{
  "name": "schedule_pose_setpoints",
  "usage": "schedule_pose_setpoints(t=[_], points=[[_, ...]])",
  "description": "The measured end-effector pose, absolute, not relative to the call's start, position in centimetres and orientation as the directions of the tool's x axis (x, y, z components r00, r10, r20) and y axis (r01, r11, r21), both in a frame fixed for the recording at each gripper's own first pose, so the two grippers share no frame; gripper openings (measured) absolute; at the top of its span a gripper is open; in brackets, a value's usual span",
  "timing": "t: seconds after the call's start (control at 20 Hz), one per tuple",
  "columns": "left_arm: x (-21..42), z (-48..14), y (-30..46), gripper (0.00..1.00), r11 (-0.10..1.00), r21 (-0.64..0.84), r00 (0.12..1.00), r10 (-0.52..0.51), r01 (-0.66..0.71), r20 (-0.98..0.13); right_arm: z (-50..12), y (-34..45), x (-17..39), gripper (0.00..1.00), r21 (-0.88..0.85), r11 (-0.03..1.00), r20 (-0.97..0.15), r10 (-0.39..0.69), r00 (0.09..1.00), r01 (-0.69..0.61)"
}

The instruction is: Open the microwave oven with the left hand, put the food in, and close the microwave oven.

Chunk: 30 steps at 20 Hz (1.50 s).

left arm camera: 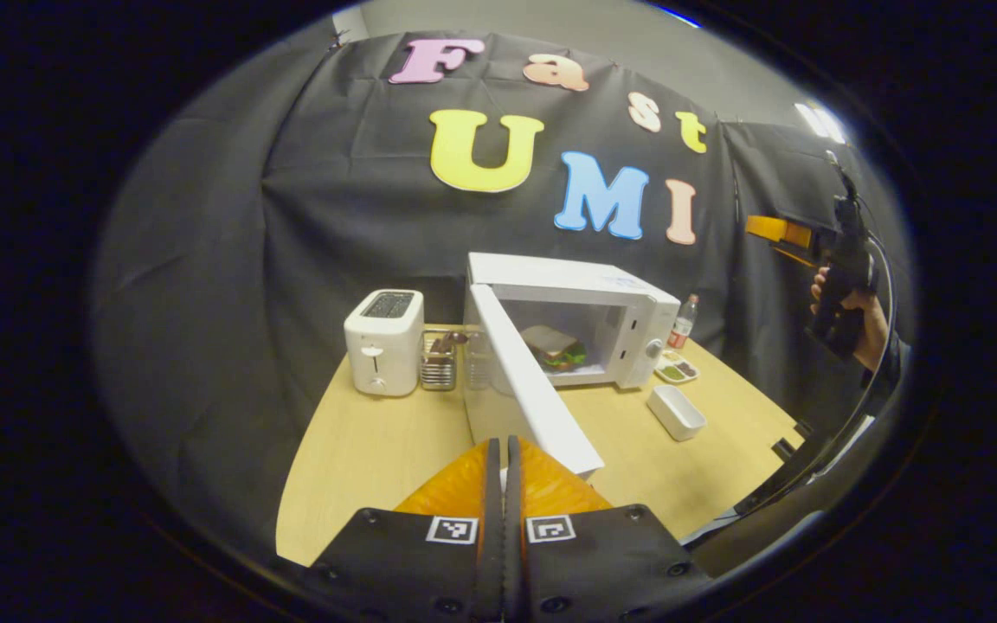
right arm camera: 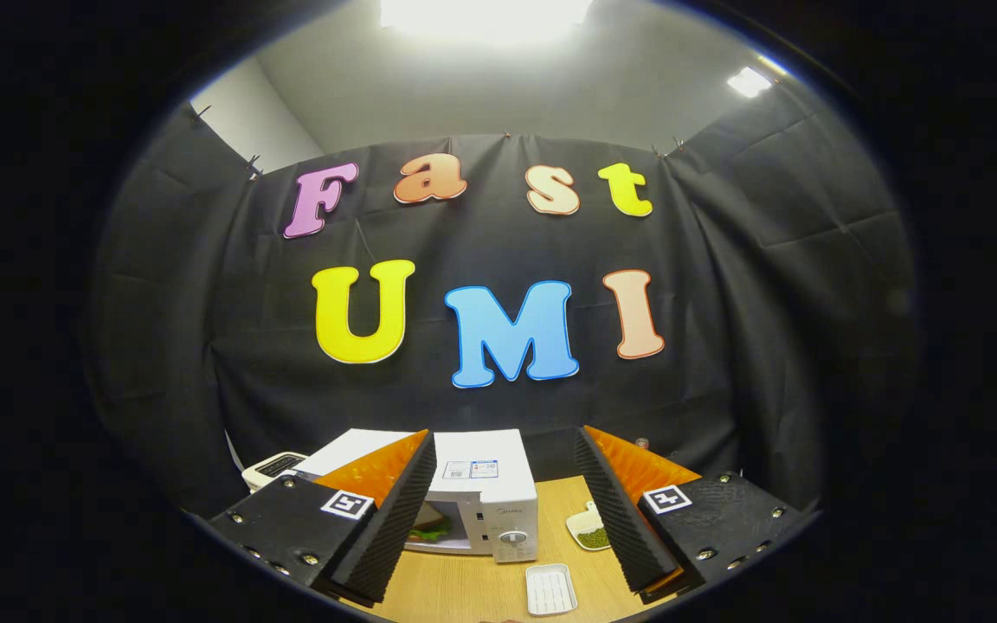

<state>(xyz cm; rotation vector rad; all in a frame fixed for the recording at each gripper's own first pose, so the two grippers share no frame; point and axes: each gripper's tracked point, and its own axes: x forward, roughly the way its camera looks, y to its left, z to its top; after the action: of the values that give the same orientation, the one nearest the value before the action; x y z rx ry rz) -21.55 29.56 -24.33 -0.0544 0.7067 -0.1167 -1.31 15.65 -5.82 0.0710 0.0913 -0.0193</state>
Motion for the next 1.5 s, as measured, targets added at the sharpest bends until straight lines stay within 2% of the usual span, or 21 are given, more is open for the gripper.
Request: schedule_pose_setpoints(t=[0.1,0.15,0.2,0.25,0.45,0.9,0.95,1.15,1.25,1.5], points=[[-21.4,-25.2,28.8,0.09,0.991,-0.098,0.747,-0.137,0.096,-0.651,-5.6,15.8,-1.5,0.97,0.062,0.998,-0.089,-0.012,0.996,0.017],[-21.7,-24.9,28.2,0.07,0.989,-0.110,0.746,-0.147,0.099,-0.649,-5.5,15.7,-1.6,0.97,0.060,0.998,-0.086,-0.012,0.996,0.017],[-21.6,-24.6,27.5,0.09,0.986,-0.128,0.746,-0.164,0.107,-0.645,-5.5,15.6,-1.6,0.98,0.060,0.998,-0.085,-0.012,0.996,0.018],[-21.5,-24.5,26.8,0.06,0.982,-0.141,0.745,-0.185,0.122,-0.641,-5.5,15.5,-1.6,0.98,0.062,0.998,-0.086,-0.012,0.996,0.017],[-20.9,-25.3,23.1,0.07,0.966,-0.174,0.722,-0.257,0.190,-0.643,-5.3,14.7,-1.4,0.97,0.067,0.998,-0.085,-0.011,0.996,0.017],[-17.3,-26.4,15.1,0.09,0.936,-0.228,0.692,-0.352,0.269,-0.630,-4.8,12.7,-1.1,0.97,0.011,1.000,-0.079,0.022,0.997,-0.021],[-16.9,-26.7,14.4,0.07,0.933,-0.236,0.689,-0.361,0.274,-0.628,-4.7,12.4,-1.0,0.97,0.005,1.000,-0.078,0.024,0.997,-0.024],[-15.1,-27.2,11.4,0.09,0.920,-0.255,0.677,-0.392,0.298,-0.623,-4.6,10.9,-0.8,0.97,-0.018,0.999,-0.075,0.027,0.997,-0.028],[-14.2,-27.4,10.2,0.07,0.917,-0.251,0.674,-0.399,0.311,-0.621,-4.6,10.5,-0.6,0.98,-0.020,0.999,-0.075,0.038,0.997,-0.039],[-11.8,-27.9,8.3,0.07,0.921,-0.242,0.685,-0.390,0.306,-0.615,-4.7,9.2,0.1,0.97,0.017,0.998,-0.087,0.059,0.994,-0.058]])
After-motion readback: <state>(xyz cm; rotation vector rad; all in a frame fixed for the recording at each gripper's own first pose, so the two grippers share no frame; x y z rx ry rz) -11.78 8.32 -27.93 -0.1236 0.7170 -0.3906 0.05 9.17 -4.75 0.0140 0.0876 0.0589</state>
